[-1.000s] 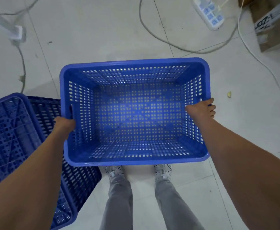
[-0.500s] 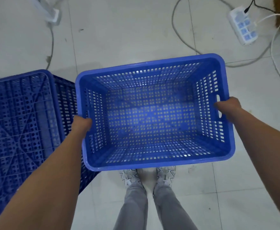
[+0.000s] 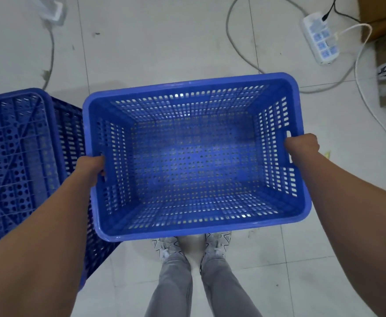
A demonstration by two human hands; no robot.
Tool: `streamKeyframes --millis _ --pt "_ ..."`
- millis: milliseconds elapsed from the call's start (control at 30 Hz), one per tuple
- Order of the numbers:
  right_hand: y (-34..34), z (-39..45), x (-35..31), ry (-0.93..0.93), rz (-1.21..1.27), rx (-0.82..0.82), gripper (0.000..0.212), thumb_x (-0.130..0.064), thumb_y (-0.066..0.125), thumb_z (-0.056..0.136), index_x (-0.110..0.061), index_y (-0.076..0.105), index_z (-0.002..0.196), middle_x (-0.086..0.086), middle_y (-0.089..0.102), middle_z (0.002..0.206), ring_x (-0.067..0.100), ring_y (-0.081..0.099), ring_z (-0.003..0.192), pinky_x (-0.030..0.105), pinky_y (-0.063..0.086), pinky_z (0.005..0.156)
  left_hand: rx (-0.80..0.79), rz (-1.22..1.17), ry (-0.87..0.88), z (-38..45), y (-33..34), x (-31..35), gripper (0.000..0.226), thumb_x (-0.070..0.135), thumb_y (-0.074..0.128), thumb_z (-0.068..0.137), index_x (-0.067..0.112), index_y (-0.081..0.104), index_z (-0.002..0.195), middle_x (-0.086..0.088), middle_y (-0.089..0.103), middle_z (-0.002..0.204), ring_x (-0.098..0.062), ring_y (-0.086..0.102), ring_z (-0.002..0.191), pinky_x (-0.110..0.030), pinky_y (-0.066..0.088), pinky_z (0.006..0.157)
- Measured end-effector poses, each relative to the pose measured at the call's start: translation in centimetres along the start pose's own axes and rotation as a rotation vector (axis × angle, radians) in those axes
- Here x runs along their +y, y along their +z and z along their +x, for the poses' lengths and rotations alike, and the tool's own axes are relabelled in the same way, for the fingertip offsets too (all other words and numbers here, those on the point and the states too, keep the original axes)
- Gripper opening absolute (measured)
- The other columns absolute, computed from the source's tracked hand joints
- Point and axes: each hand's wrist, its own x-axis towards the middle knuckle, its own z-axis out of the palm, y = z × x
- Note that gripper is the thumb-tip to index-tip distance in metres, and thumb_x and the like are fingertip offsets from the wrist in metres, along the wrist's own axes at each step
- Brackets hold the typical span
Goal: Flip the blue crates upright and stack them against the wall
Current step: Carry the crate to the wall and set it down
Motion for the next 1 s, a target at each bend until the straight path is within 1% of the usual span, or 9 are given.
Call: streamKeyframes --millis 67,167,233,400,600,700,800,900,1000 --pt "-0.7 -0.7 0.3 -0.017 -0.014 0.039 0.041 -0.014 0.061 0.088 0.002 0.053 0.125 0.018 0.058 0.125 0.035 0.059 0.111 0.033 0.047 0.078 -0.004 -0.013 0.024 -0.5 -0.6 0.1 0.012 0.007 0.053 0.100 0.007 0.054 0.112 -0.011 0.050 0.077 -0.025 0.046 0.061 -0.044 0.048 0.074" --pt "-2.9 -2.4 0.4 -0.033 -0.030 0.076 0.041 -0.016 0.059 0.089 0.002 0.053 0.125 0.018 0.058 0.126 0.037 0.059 0.110 0.035 0.046 0.077 -0.012 -0.022 0.060 -2.6 -1.8 0.7 0.016 0.009 0.054 0.100 0.007 0.055 0.116 -0.010 0.051 0.080 -0.026 0.049 0.068 -0.050 0.054 0.084" --pt "-4.9 -3.7 0.4 -0.034 -0.030 0.086 0.042 -0.016 0.059 0.089 0.002 0.053 0.127 0.019 0.058 0.127 0.037 0.059 0.111 0.035 0.046 0.077 -0.042 -0.026 0.057 -4.4 -2.9 1.1 0.024 0.009 0.053 0.100 0.004 0.055 0.124 -0.010 0.051 0.081 -0.026 0.047 0.070 -0.048 0.052 0.078" --pt "-10.8 -8.5 0.5 -0.034 -0.007 0.079 0.041 -0.016 0.060 0.089 0.002 0.054 0.126 0.020 0.060 0.125 0.038 0.060 0.110 0.036 0.046 0.077 -0.080 -0.007 0.097 -9.7 -6.6 1.4 0.037 0.009 0.055 0.096 -0.004 0.053 0.131 -0.012 0.050 0.076 -0.026 0.043 0.060 -0.041 0.043 0.067" --pt "-17.6 -15.5 2.0 -0.053 0.018 0.031 0.041 -0.013 0.060 0.089 0.003 0.054 0.126 0.019 0.060 0.125 0.037 0.060 0.111 0.035 0.047 0.079 -0.034 -0.015 0.132 -18.2 -11.3 -0.2 0.023 0.012 0.056 0.098 -0.001 0.054 0.117 -0.014 0.048 0.072 -0.026 0.044 0.057 -0.044 0.046 0.073" --pt "-20.9 -18.2 3.0 -0.081 0.025 0.001 0.040 -0.013 0.060 0.089 0.002 0.055 0.126 0.018 0.061 0.125 0.036 0.061 0.110 0.032 0.045 0.077 0.002 -0.040 0.133 -22.7 -14.0 -1.4 0.028 0.015 0.055 0.099 -0.002 0.055 0.122 -0.013 0.047 0.072 -0.025 0.044 0.059 -0.046 0.049 0.076" --pt "-24.5 -20.9 3.7 -0.107 0.016 -0.017 0.040 -0.013 0.060 0.089 0.003 0.055 0.125 0.019 0.061 0.124 0.037 0.061 0.109 0.032 0.045 0.075 0.033 -0.059 0.131 -27.9 -16.8 -3.1 0.035 0.022 0.057 0.098 -0.004 0.056 0.123 -0.012 0.047 0.071 -0.024 0.044 0.058 -0.042 0.048 0.069" --pt "-27.9 -23.5 4.2 -0.147 -0.013 -0.024 0.040 -0.013 0.061 0.088 0.003 0.056 0.125 0.020 0.062 0.122 0.038 0.062 0.107 0.033 0.046 0.075 0.058 -0.134 0.132 -32.9 -19.2 -5.1 0.024 0.022 0.057 0.099 0.003 0.052 0.114 -0.012 0.047 0.071 -0.023 0.044 0.059 -0.041 0.045 0.065" --pt "-30.9 -26.8 4.3 -0.192 -0.039 -0.025 0.039 -0.012 0.060 0.087 0.003 0.057 0.122 0.021 0.063 0.119 0.038 0.063 0.100 0.036 0.047 0.075 0.115 -0.187 0.126 -37.2 -21.7 -7.7 0.015 0.017 0.057 0.099 0.006 0.048 0.102 -0.012 0.048 0.072 -0.023 0.045 0.059 -0.041 0.046 0.071"
